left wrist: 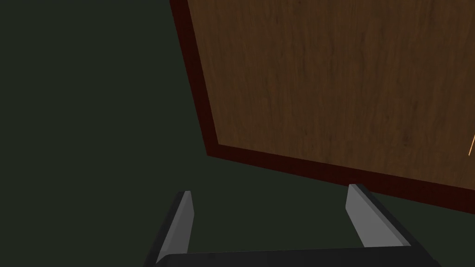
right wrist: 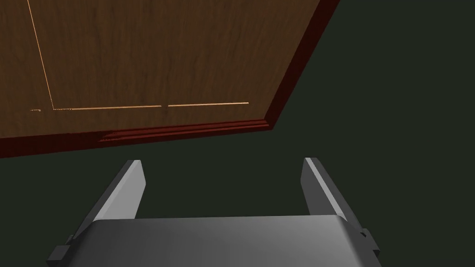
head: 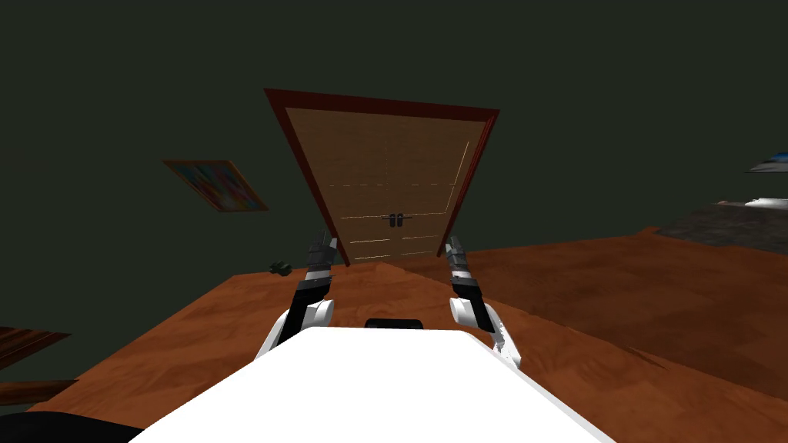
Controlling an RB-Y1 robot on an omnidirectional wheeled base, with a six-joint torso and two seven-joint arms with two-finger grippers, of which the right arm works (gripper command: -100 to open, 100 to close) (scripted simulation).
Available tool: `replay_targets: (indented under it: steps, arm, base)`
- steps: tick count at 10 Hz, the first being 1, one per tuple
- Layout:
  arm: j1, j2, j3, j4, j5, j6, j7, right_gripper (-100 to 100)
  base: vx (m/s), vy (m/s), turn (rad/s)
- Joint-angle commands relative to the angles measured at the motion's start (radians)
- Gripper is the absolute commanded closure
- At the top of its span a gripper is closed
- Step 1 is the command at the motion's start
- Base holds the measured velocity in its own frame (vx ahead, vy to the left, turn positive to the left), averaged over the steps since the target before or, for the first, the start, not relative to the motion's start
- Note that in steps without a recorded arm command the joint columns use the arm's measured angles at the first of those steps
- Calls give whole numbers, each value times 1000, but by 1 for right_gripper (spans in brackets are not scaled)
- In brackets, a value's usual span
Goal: Pull the door open
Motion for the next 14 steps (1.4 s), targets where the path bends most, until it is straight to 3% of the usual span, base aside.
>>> replay_targets:
  steps: [1, 11, 14]
  arm:
    - [-12, -7, -2, 30, 6, 1, -17, -100]
    - [-103, -54, -21, 224, 48, 25, -131, -100]
    - [-144, -72, -29, 313, 67, 37, -183, -100]
  base:
    - [112, 11, 47]
    - [111, 19, 65]
    - [156, 27, 99]
